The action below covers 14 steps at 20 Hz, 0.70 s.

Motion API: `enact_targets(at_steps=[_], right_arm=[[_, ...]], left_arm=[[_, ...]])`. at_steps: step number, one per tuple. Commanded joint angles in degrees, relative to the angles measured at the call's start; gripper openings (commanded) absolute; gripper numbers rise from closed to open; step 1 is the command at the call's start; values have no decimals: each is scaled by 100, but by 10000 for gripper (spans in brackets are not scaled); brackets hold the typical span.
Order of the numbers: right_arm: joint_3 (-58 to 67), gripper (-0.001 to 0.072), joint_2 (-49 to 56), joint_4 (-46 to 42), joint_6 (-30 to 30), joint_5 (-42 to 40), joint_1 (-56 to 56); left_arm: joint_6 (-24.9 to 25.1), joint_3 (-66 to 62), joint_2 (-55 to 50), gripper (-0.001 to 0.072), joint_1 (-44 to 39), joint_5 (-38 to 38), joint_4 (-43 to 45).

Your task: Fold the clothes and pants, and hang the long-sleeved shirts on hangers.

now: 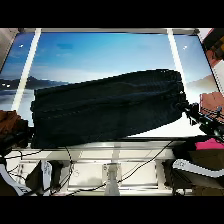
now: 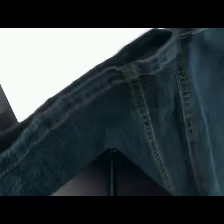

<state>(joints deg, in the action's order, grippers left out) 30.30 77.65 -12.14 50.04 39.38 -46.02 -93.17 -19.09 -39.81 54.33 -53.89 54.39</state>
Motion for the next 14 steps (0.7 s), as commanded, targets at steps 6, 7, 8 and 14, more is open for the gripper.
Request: enact_targets(at_steps=[6, 7, 8, 14], right_arm=[[0, 34, -4, -9, 2, 15, 0], [0, 34, -4, -9, 0, 15, 0], [0, 34, -4, -11, 0, 13, 0], [0, 34, -4, -24, -2, 9, 0]], left_arm=[[-356, -52, 7, 541, 7, -892, 1674], [-372, -125, 7, 541, 7, -1016, 1698], [-372, -238, 7, 542, 4, -1097, 1700], [-369, -708, 7, 541, 4, -1947, 2776]])
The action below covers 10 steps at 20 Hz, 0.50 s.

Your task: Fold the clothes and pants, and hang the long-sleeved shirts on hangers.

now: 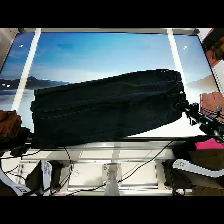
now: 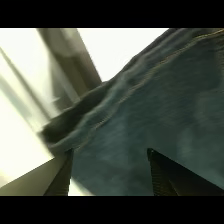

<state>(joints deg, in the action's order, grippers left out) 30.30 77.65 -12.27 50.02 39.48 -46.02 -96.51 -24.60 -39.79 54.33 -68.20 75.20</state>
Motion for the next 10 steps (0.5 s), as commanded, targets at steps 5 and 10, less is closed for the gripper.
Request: enact_targets(at_steps=[5, 10], right_arm=[[0, 34, -4, -74, 0, -7, 0], [0, 34, -4, -271, 2, -7, 0]], left_arm=[[-39, -138, -11, 540, 4, -682, 968], [-212, 129, -17, 541, 2, -293, 728]])
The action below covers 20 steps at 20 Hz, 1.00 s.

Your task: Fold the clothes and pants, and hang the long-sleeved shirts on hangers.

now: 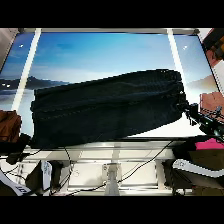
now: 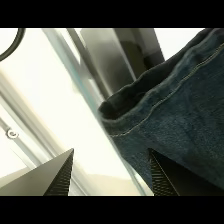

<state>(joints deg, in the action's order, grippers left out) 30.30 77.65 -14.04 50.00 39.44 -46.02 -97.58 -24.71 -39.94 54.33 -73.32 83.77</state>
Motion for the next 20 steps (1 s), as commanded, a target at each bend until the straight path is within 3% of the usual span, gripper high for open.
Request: enact_targets(at_steps=[1, 7, 20], right_arm=[[0, 34, -4, -94, 4, 0, 0], [0, 34, -4, -92, 11, 37, 0], [0, 34, -4, -94, 31, 37, 0]], left_arm=[[-125, 205, -4, 541, 0, 345, -243], [-170, 284, -4, 540, 0, 1174, -442], [-195, 501, -4, 537, -7, 1056, -175]])
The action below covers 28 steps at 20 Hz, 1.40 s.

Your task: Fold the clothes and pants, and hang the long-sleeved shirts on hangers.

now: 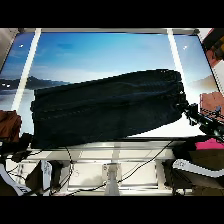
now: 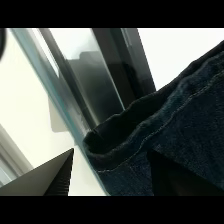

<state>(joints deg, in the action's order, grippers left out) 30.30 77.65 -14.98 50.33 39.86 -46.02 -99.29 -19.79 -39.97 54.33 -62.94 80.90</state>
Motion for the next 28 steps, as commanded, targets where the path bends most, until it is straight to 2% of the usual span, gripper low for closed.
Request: enact_targets(at_steps=[1, 3, 4, 5, 13, 16, 17, 18, 19, 20, 22, 24, 26, 28], right_arm=[[0, 34, -4, 0, -2, -4, 0], [0, 34, -4, 0, -2, -4, 0], [0, 34, -4, 2, -2, -2, 0], [0, 34, -4, 2, -2, -4, 0], [0, 34, -4, 0, -2, -28, 0], [0, 34, -4, 0, -2, -31, 0], [0, 34, -4, 0, -2, -31, 0], [0, 34, -4, 0, -2, -26, 0], [0, 34, -4, 2, -2, -17, 0], [0, 34, -4, 17, 11, 7, 0], [11, 34, -15, 125, 17, 177, 0], [116, 34, -15, 221, 15, 476, 0], [280, 34, -15, 302, 13, 796, 0], [461, 34, -15, 297, 15, 1106, 0]], left_arm=[[-24, 9, -2, 537, -7, 17, 109], [-24, 9, -2, 521, -7, 17, 111], [-24, 9, -2, 461, -7, 20, 111], [-48, 22, -2, 443, -7, 48, 109], [-127, 439, -2, 448, -7, 455, -466], [-125, 439, -2, 446, -7, 946, -800], [-125, 439, -2, 422, -7, 1121, -813], [-125, 437, -2, 320, -7, 1187, -813], [-125, 437, -2, 186, -7, 1193, -815], [-125, 437, 0, 114, -7, 1193, -817], [-44, 426, 13, 48, -4, 1204, -966], [254, 372, 15, 47, -7, 1263, -1464], [767, 197, 22, 45, -7, 1266, -2168], [890, -74, 24, 45, -4, 1263, -2396]])
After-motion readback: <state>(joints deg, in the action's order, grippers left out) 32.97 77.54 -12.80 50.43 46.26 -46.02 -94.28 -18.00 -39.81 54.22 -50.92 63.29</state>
